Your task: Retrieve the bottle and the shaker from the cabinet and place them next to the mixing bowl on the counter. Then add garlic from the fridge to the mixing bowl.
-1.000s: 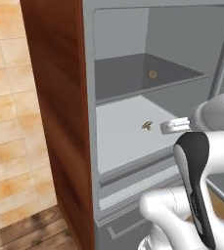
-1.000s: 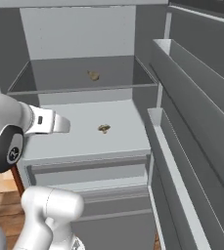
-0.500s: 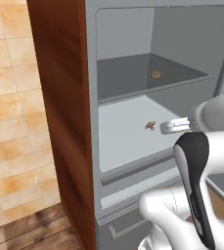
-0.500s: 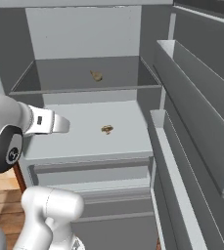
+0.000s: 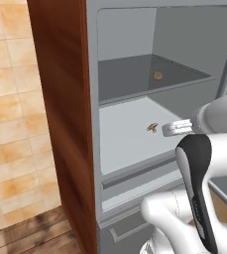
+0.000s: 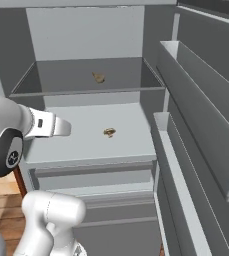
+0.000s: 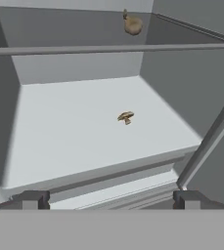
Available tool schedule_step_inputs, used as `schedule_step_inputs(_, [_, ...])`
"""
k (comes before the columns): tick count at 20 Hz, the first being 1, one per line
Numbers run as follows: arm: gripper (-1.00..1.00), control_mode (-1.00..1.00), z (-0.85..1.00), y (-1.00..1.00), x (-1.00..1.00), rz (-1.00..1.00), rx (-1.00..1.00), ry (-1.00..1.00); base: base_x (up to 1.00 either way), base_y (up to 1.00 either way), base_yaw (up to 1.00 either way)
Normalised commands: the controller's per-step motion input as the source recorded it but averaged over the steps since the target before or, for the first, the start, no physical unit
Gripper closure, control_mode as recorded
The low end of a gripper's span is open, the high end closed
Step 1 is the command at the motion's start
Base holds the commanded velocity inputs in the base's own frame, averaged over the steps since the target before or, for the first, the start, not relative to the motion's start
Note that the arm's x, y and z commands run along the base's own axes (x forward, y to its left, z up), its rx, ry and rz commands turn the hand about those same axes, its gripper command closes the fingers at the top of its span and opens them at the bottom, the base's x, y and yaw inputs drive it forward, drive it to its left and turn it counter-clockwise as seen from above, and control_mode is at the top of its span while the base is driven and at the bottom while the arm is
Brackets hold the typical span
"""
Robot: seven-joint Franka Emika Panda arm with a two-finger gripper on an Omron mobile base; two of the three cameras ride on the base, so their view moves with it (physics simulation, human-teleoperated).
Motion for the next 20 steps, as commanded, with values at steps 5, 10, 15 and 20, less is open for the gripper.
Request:
schedule_step_inputs(5, [-1.0, -1.0, 0.0, -0.01, -0.11, -0.01, 0.0, -0.02, -0.2, -0.01, 0.0])
schedule_step_inputs(10, [-1.0, -1.0, 0.16, -0.07, -0.28, 0.0, 0.0, -0.13, 0.0, 0.0, 0.0])
schedule_step_inputs(15, [-1.0, -1.0, 0.55, -0.06, -0.19, 0.0, -0.05, -0.08, 0.0, 0.0, 0.0])
schedule_step_inputs(20, [-1.0, -1.0, 0.75, -0.17, 0.16, 0.0, -0.05, 0.14, 0.0, 0.0, 0.0])
